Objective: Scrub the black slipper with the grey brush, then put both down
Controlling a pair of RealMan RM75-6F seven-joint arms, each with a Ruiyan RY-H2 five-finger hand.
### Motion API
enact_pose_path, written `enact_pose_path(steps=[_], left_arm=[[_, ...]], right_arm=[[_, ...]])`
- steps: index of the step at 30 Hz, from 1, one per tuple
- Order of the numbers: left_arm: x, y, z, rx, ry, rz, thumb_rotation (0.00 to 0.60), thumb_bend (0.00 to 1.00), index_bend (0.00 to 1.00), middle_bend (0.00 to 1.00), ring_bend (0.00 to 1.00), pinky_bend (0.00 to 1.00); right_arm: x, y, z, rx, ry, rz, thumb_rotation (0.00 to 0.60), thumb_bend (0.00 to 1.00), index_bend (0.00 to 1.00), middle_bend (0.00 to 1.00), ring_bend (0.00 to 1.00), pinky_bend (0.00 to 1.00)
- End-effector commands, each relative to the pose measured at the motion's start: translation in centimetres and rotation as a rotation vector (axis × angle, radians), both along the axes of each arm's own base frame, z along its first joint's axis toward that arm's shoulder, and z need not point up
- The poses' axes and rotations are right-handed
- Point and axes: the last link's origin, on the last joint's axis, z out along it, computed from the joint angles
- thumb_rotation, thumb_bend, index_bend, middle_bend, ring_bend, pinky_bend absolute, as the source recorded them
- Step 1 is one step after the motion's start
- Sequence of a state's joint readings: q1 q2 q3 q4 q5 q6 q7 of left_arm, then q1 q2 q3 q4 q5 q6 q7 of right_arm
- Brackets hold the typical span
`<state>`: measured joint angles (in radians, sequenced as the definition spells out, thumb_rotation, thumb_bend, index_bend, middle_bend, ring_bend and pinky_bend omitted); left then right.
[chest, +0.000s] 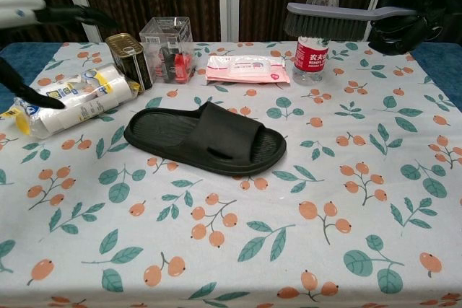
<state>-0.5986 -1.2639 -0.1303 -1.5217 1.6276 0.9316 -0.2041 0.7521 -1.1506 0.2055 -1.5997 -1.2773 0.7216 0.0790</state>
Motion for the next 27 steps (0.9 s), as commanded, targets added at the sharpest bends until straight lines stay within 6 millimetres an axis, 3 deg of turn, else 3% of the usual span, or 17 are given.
enact_pose_path(steps=[1,9,15,20,24,27], left_arm=[[2.0,2.7,-4.1,-0.077,0.076,0.000,0.600,0.18,0.16,0.17,0.09,0.14],[2.4,5.2,-8.4,-0.116,0.184,0.037,0.600,0.18,0.15,0.15,0.09,0.14],[2.4,6.1,-10.2,-0.141,0.239,0.061,0.600,0.18,0.15,0.15,0.09,0.15],[2.2,6.4,-11.3,-0.151,0.266,0.078,0.600,0.18,0.15,0.15,0.09,0.15],[2.2,6.3,-11.9,-0.156,0.264,0.091,0.600,0.18,0.21,0.24,0.10,0.15],[2.1,6.3,-12.0,-0.153,0.261,0.093,0.600,0.18,0.27,0.32,0.17,0.16]], right_arm=[[0.6,0.0,-1.0,0.016,0.010,0.010,0.600,0.39,1.00,0.95,0.98,1.00],[1.1,0.0,-2.5,0.039,0.007,0.009,0.600,0.39,1.00,0.95,0.98,1.00],[1.0,0.0,-3.7,0.054,0.030,0.009,0.600,0.39,1.00,0.95,0.98,1.00],[1.3,0.3,-6.0,0.094,0.045,0.030,0.600,0.39,1.00,0.95,0.98,1.00],[2.1,0.4,-8.0,0.112,0.064,0.070,0.600,0.39,1.00,0.95,0.98,1.00],[2.5,0.1,-9.5,0.103,0.108,0.118,0.600,0.39,1.00,0.95,0.98,1.00]])
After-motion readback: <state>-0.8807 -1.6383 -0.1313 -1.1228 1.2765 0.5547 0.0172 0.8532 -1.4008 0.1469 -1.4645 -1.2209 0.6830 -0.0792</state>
